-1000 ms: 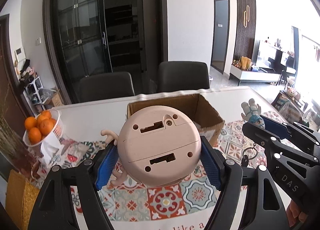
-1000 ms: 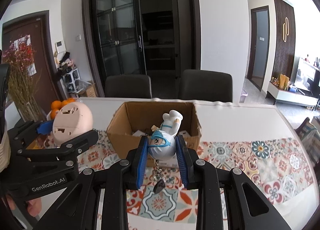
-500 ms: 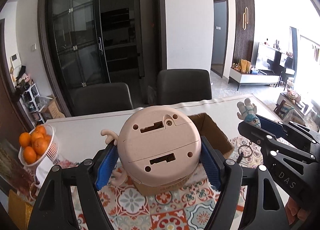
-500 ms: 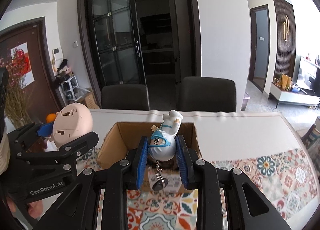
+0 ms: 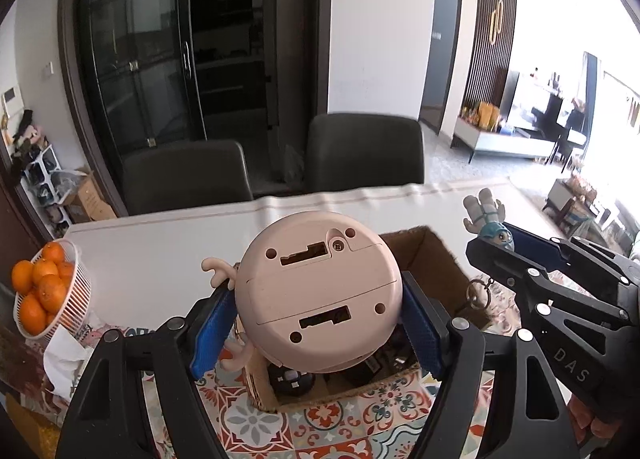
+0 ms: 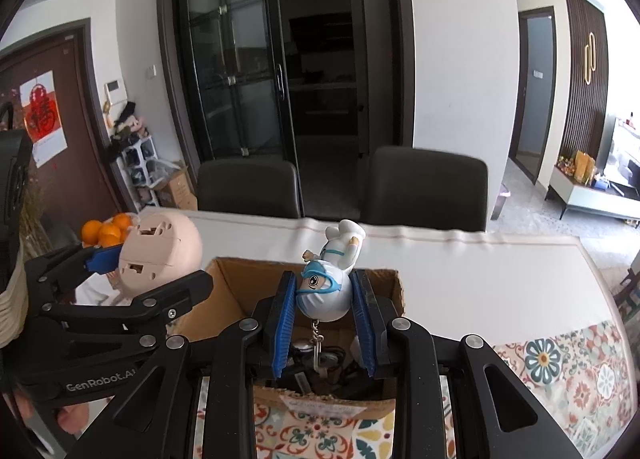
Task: Organize rigid objects
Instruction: 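Carry the pink device and figurine over the box with both grippers, then open both grippers to drop the pink device and figurine into the box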
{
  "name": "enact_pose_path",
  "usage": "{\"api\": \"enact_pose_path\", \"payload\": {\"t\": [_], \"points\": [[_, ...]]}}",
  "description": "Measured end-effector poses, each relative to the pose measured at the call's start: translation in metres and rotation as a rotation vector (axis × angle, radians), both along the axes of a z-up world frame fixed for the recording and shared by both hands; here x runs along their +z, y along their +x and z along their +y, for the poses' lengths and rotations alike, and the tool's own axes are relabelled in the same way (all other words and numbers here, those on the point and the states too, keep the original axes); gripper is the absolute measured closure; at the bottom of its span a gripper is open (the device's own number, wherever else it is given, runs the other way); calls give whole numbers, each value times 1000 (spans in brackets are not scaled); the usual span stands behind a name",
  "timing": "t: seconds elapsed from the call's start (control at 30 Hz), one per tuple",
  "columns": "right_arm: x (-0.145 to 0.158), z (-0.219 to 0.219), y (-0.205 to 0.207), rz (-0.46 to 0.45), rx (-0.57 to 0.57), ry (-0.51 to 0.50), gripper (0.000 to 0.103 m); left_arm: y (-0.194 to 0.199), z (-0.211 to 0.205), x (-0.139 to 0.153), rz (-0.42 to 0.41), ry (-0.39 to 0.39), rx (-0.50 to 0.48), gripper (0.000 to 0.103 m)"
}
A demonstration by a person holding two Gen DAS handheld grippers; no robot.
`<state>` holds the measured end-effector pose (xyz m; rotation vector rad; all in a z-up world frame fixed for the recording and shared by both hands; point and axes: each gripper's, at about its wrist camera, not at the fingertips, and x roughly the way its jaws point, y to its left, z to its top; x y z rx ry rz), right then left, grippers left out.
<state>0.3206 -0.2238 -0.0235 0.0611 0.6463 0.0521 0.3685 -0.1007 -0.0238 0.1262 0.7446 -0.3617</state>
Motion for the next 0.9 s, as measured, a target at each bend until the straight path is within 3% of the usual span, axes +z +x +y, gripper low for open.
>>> {"api": "enact_pose_path", "payload": {"t": [0.57, 0.83, 0.9], "points": [[-75, -15, 56, 256, 12, 18, 75, 46, -16, -67, 186, 88, 22, 26], [-91, -16, 64, 316, 26, 10, 74, 49, -18, -86, 257, 114, 26, 26], [-91, -17, 62, 314, 20, -1, 68, 48, -17, -87, 268, 108, 30, 26]]}}
